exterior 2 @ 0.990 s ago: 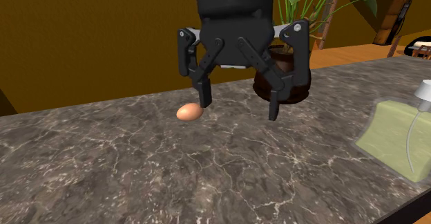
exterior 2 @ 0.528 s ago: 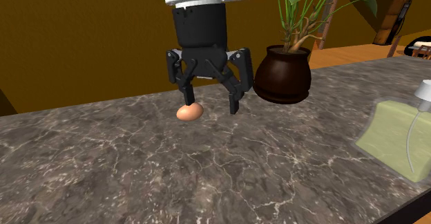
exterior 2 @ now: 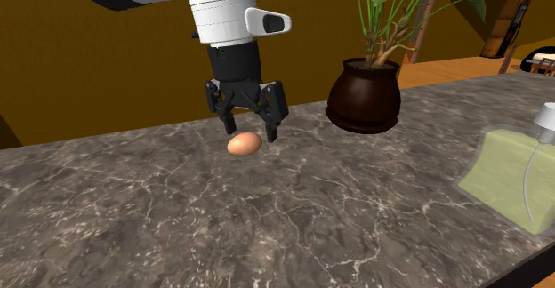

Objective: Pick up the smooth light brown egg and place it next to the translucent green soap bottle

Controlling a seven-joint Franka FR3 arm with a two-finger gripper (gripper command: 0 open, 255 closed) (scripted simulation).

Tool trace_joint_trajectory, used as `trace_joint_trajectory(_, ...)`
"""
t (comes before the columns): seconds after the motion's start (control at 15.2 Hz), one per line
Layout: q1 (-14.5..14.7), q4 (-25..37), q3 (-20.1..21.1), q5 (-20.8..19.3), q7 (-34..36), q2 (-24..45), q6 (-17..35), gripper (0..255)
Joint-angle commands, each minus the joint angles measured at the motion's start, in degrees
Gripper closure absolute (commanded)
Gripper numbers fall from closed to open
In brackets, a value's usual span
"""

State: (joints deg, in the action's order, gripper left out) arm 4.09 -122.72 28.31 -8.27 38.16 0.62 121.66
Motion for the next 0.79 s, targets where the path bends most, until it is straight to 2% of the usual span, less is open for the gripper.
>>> trace_joint_trajectory(0.0, 0.9, 4.2, 0.7, -3.7, 3.8, 5.6, 0.8, 0)
trace_joint_trajectory(0.26, 4.0, 12.1, 0.4, -10.1, 9.8, 15.0, 1.1, 0)
trace_joint_trajectory(0.33, 4.5, 12.9, 0.2, -10.6, 10.3, 15.9, 1.1, 0)
trace_joint_trajectory(0.73, 4.8, 11.4, -0.7, -12.5, 11.5, 18.3, 4.7, 0)
